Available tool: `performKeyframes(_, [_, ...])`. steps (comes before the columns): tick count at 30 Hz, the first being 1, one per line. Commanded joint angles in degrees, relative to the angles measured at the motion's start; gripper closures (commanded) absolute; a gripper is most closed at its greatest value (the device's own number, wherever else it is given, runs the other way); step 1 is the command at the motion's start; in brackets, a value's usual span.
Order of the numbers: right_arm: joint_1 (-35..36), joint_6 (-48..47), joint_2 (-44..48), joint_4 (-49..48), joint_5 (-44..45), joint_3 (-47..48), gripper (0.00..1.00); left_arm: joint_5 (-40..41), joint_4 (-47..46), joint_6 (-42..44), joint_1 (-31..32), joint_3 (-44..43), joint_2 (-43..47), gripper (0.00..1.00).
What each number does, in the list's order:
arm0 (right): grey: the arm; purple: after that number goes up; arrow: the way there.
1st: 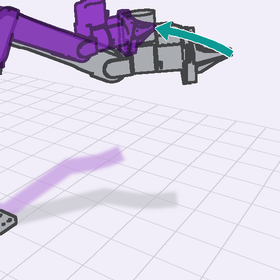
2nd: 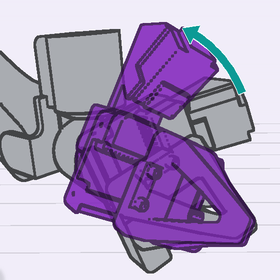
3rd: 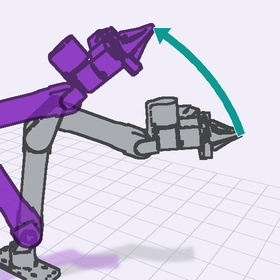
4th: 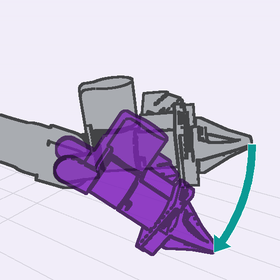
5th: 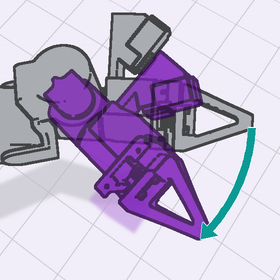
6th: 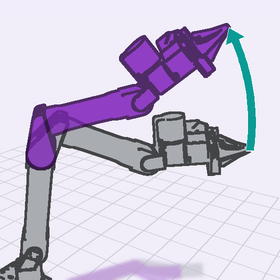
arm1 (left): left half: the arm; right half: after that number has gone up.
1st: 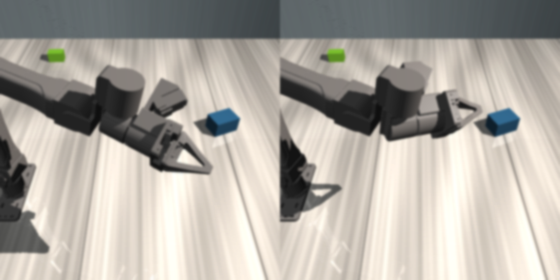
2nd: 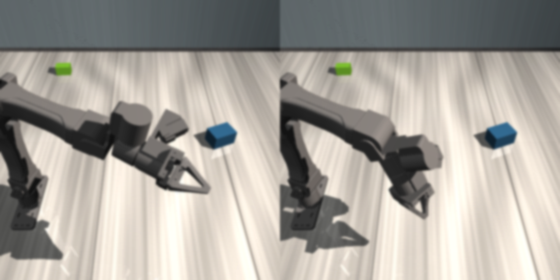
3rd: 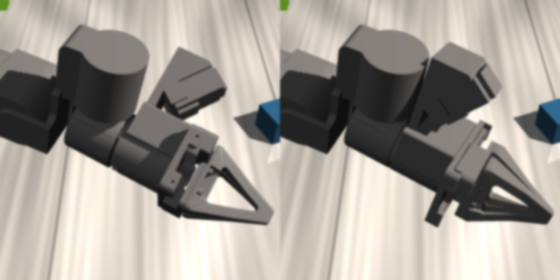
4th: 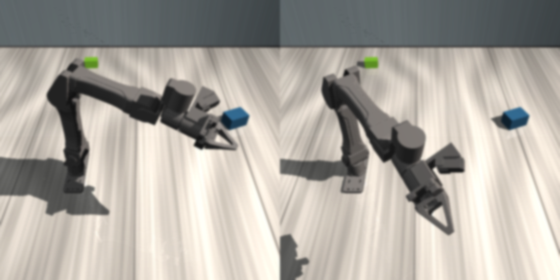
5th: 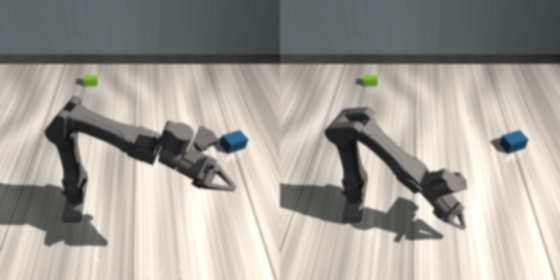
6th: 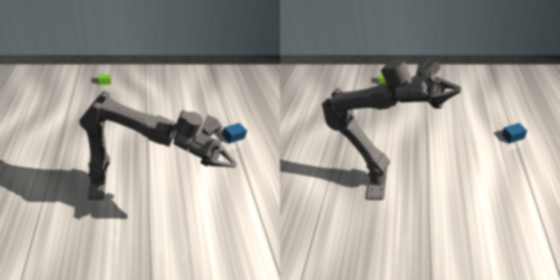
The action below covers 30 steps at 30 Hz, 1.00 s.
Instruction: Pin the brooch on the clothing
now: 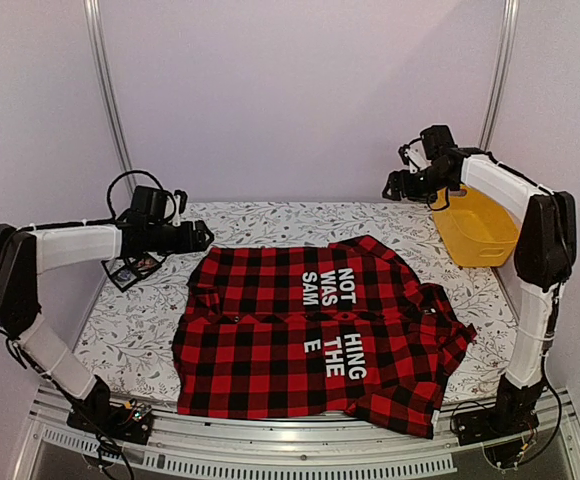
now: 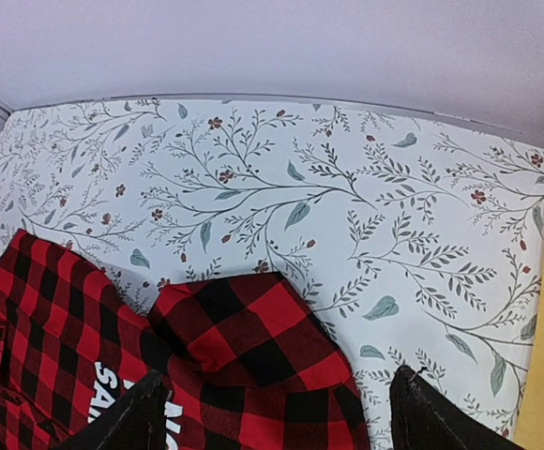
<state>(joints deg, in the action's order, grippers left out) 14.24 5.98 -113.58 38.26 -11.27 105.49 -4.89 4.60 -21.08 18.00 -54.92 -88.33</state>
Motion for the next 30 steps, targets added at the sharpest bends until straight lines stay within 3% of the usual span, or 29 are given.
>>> performKeyframes(1, [0.29, -3.72, -13.8, 0.19, -0.67, 10.86, 0.2, -5.06, -2.75, 1.17, -1.22, -7.09, -9.18, 0.13])
performKeyframes(7, [0.66, -4.98, -31.82, 3.59, -5.17, 25.84, 0.21, -10.19, -7.25, 1.91, -3.03, -10.97, -19.5, 0.07])
performKeyframes(15, [4.08, -13.66, -37.66, 6.97, -12.14, 23.33, 0.25, -13.67, -2.23, 3.34, -4.54, -18.56, -31.51, 0.07])
performKeyframes(24, [4.55, -15.55, -33.94, 7.96, -13.04, 21.02, 0.67, -13.15, -1.14, 4.39, -4.74, -21.1, -35.59, 0.11])
performKeyframes(26, [4.48, -14.94, -32.86, 7.57, -14.29, 22.19, 0.81, -15.03, -0.83, 4.55, -4.61, -21.89, -36.37, 0.21])
performKeyframes(28, [4.42, -13.88, -31.7, 6.82, -14.31, 23.57, 0.96, -16.22, -0.52, 4.89, -4.35, -21.93, -36.45, 0.44])
performKeyframes(30, [4.39, -12.65, -29.43, 5.15, -13.2, 23.77, 1.0, -17.08, -0.75, 5.46, -4.1, -21.21, -35.12, 0.68])
